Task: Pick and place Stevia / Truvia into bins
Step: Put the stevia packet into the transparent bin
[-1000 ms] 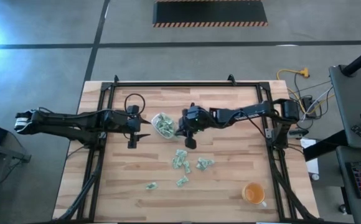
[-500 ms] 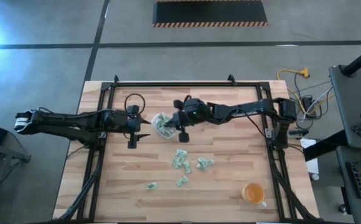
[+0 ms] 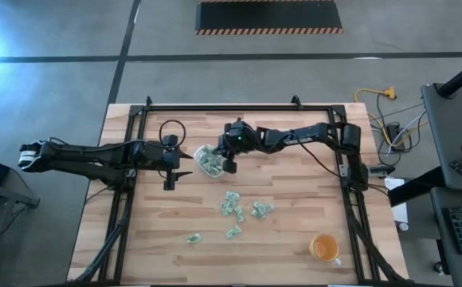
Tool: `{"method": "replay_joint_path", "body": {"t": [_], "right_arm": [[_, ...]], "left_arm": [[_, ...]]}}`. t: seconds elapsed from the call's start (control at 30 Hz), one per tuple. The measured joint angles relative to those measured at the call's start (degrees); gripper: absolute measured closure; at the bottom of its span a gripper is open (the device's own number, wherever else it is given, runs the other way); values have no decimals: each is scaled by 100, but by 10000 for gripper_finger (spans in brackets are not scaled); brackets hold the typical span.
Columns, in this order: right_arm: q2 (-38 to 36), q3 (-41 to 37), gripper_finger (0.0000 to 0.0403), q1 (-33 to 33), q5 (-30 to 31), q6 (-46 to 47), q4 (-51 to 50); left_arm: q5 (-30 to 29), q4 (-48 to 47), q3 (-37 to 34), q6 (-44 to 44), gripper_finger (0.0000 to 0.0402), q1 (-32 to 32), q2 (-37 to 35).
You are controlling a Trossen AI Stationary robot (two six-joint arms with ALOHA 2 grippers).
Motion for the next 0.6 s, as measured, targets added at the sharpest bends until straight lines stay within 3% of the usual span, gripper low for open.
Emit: {"method": "replay_joint_path", "body": {"t": [0.27,0.6], "right_arm": [[0,-11,381,10,-16,-179,-214],[-64,-17,290,9,24,-175,-615]], "left_arm": [[0,-4,0,0,179,0,0],[0,-4,0,-2,179,-1,0]]}}
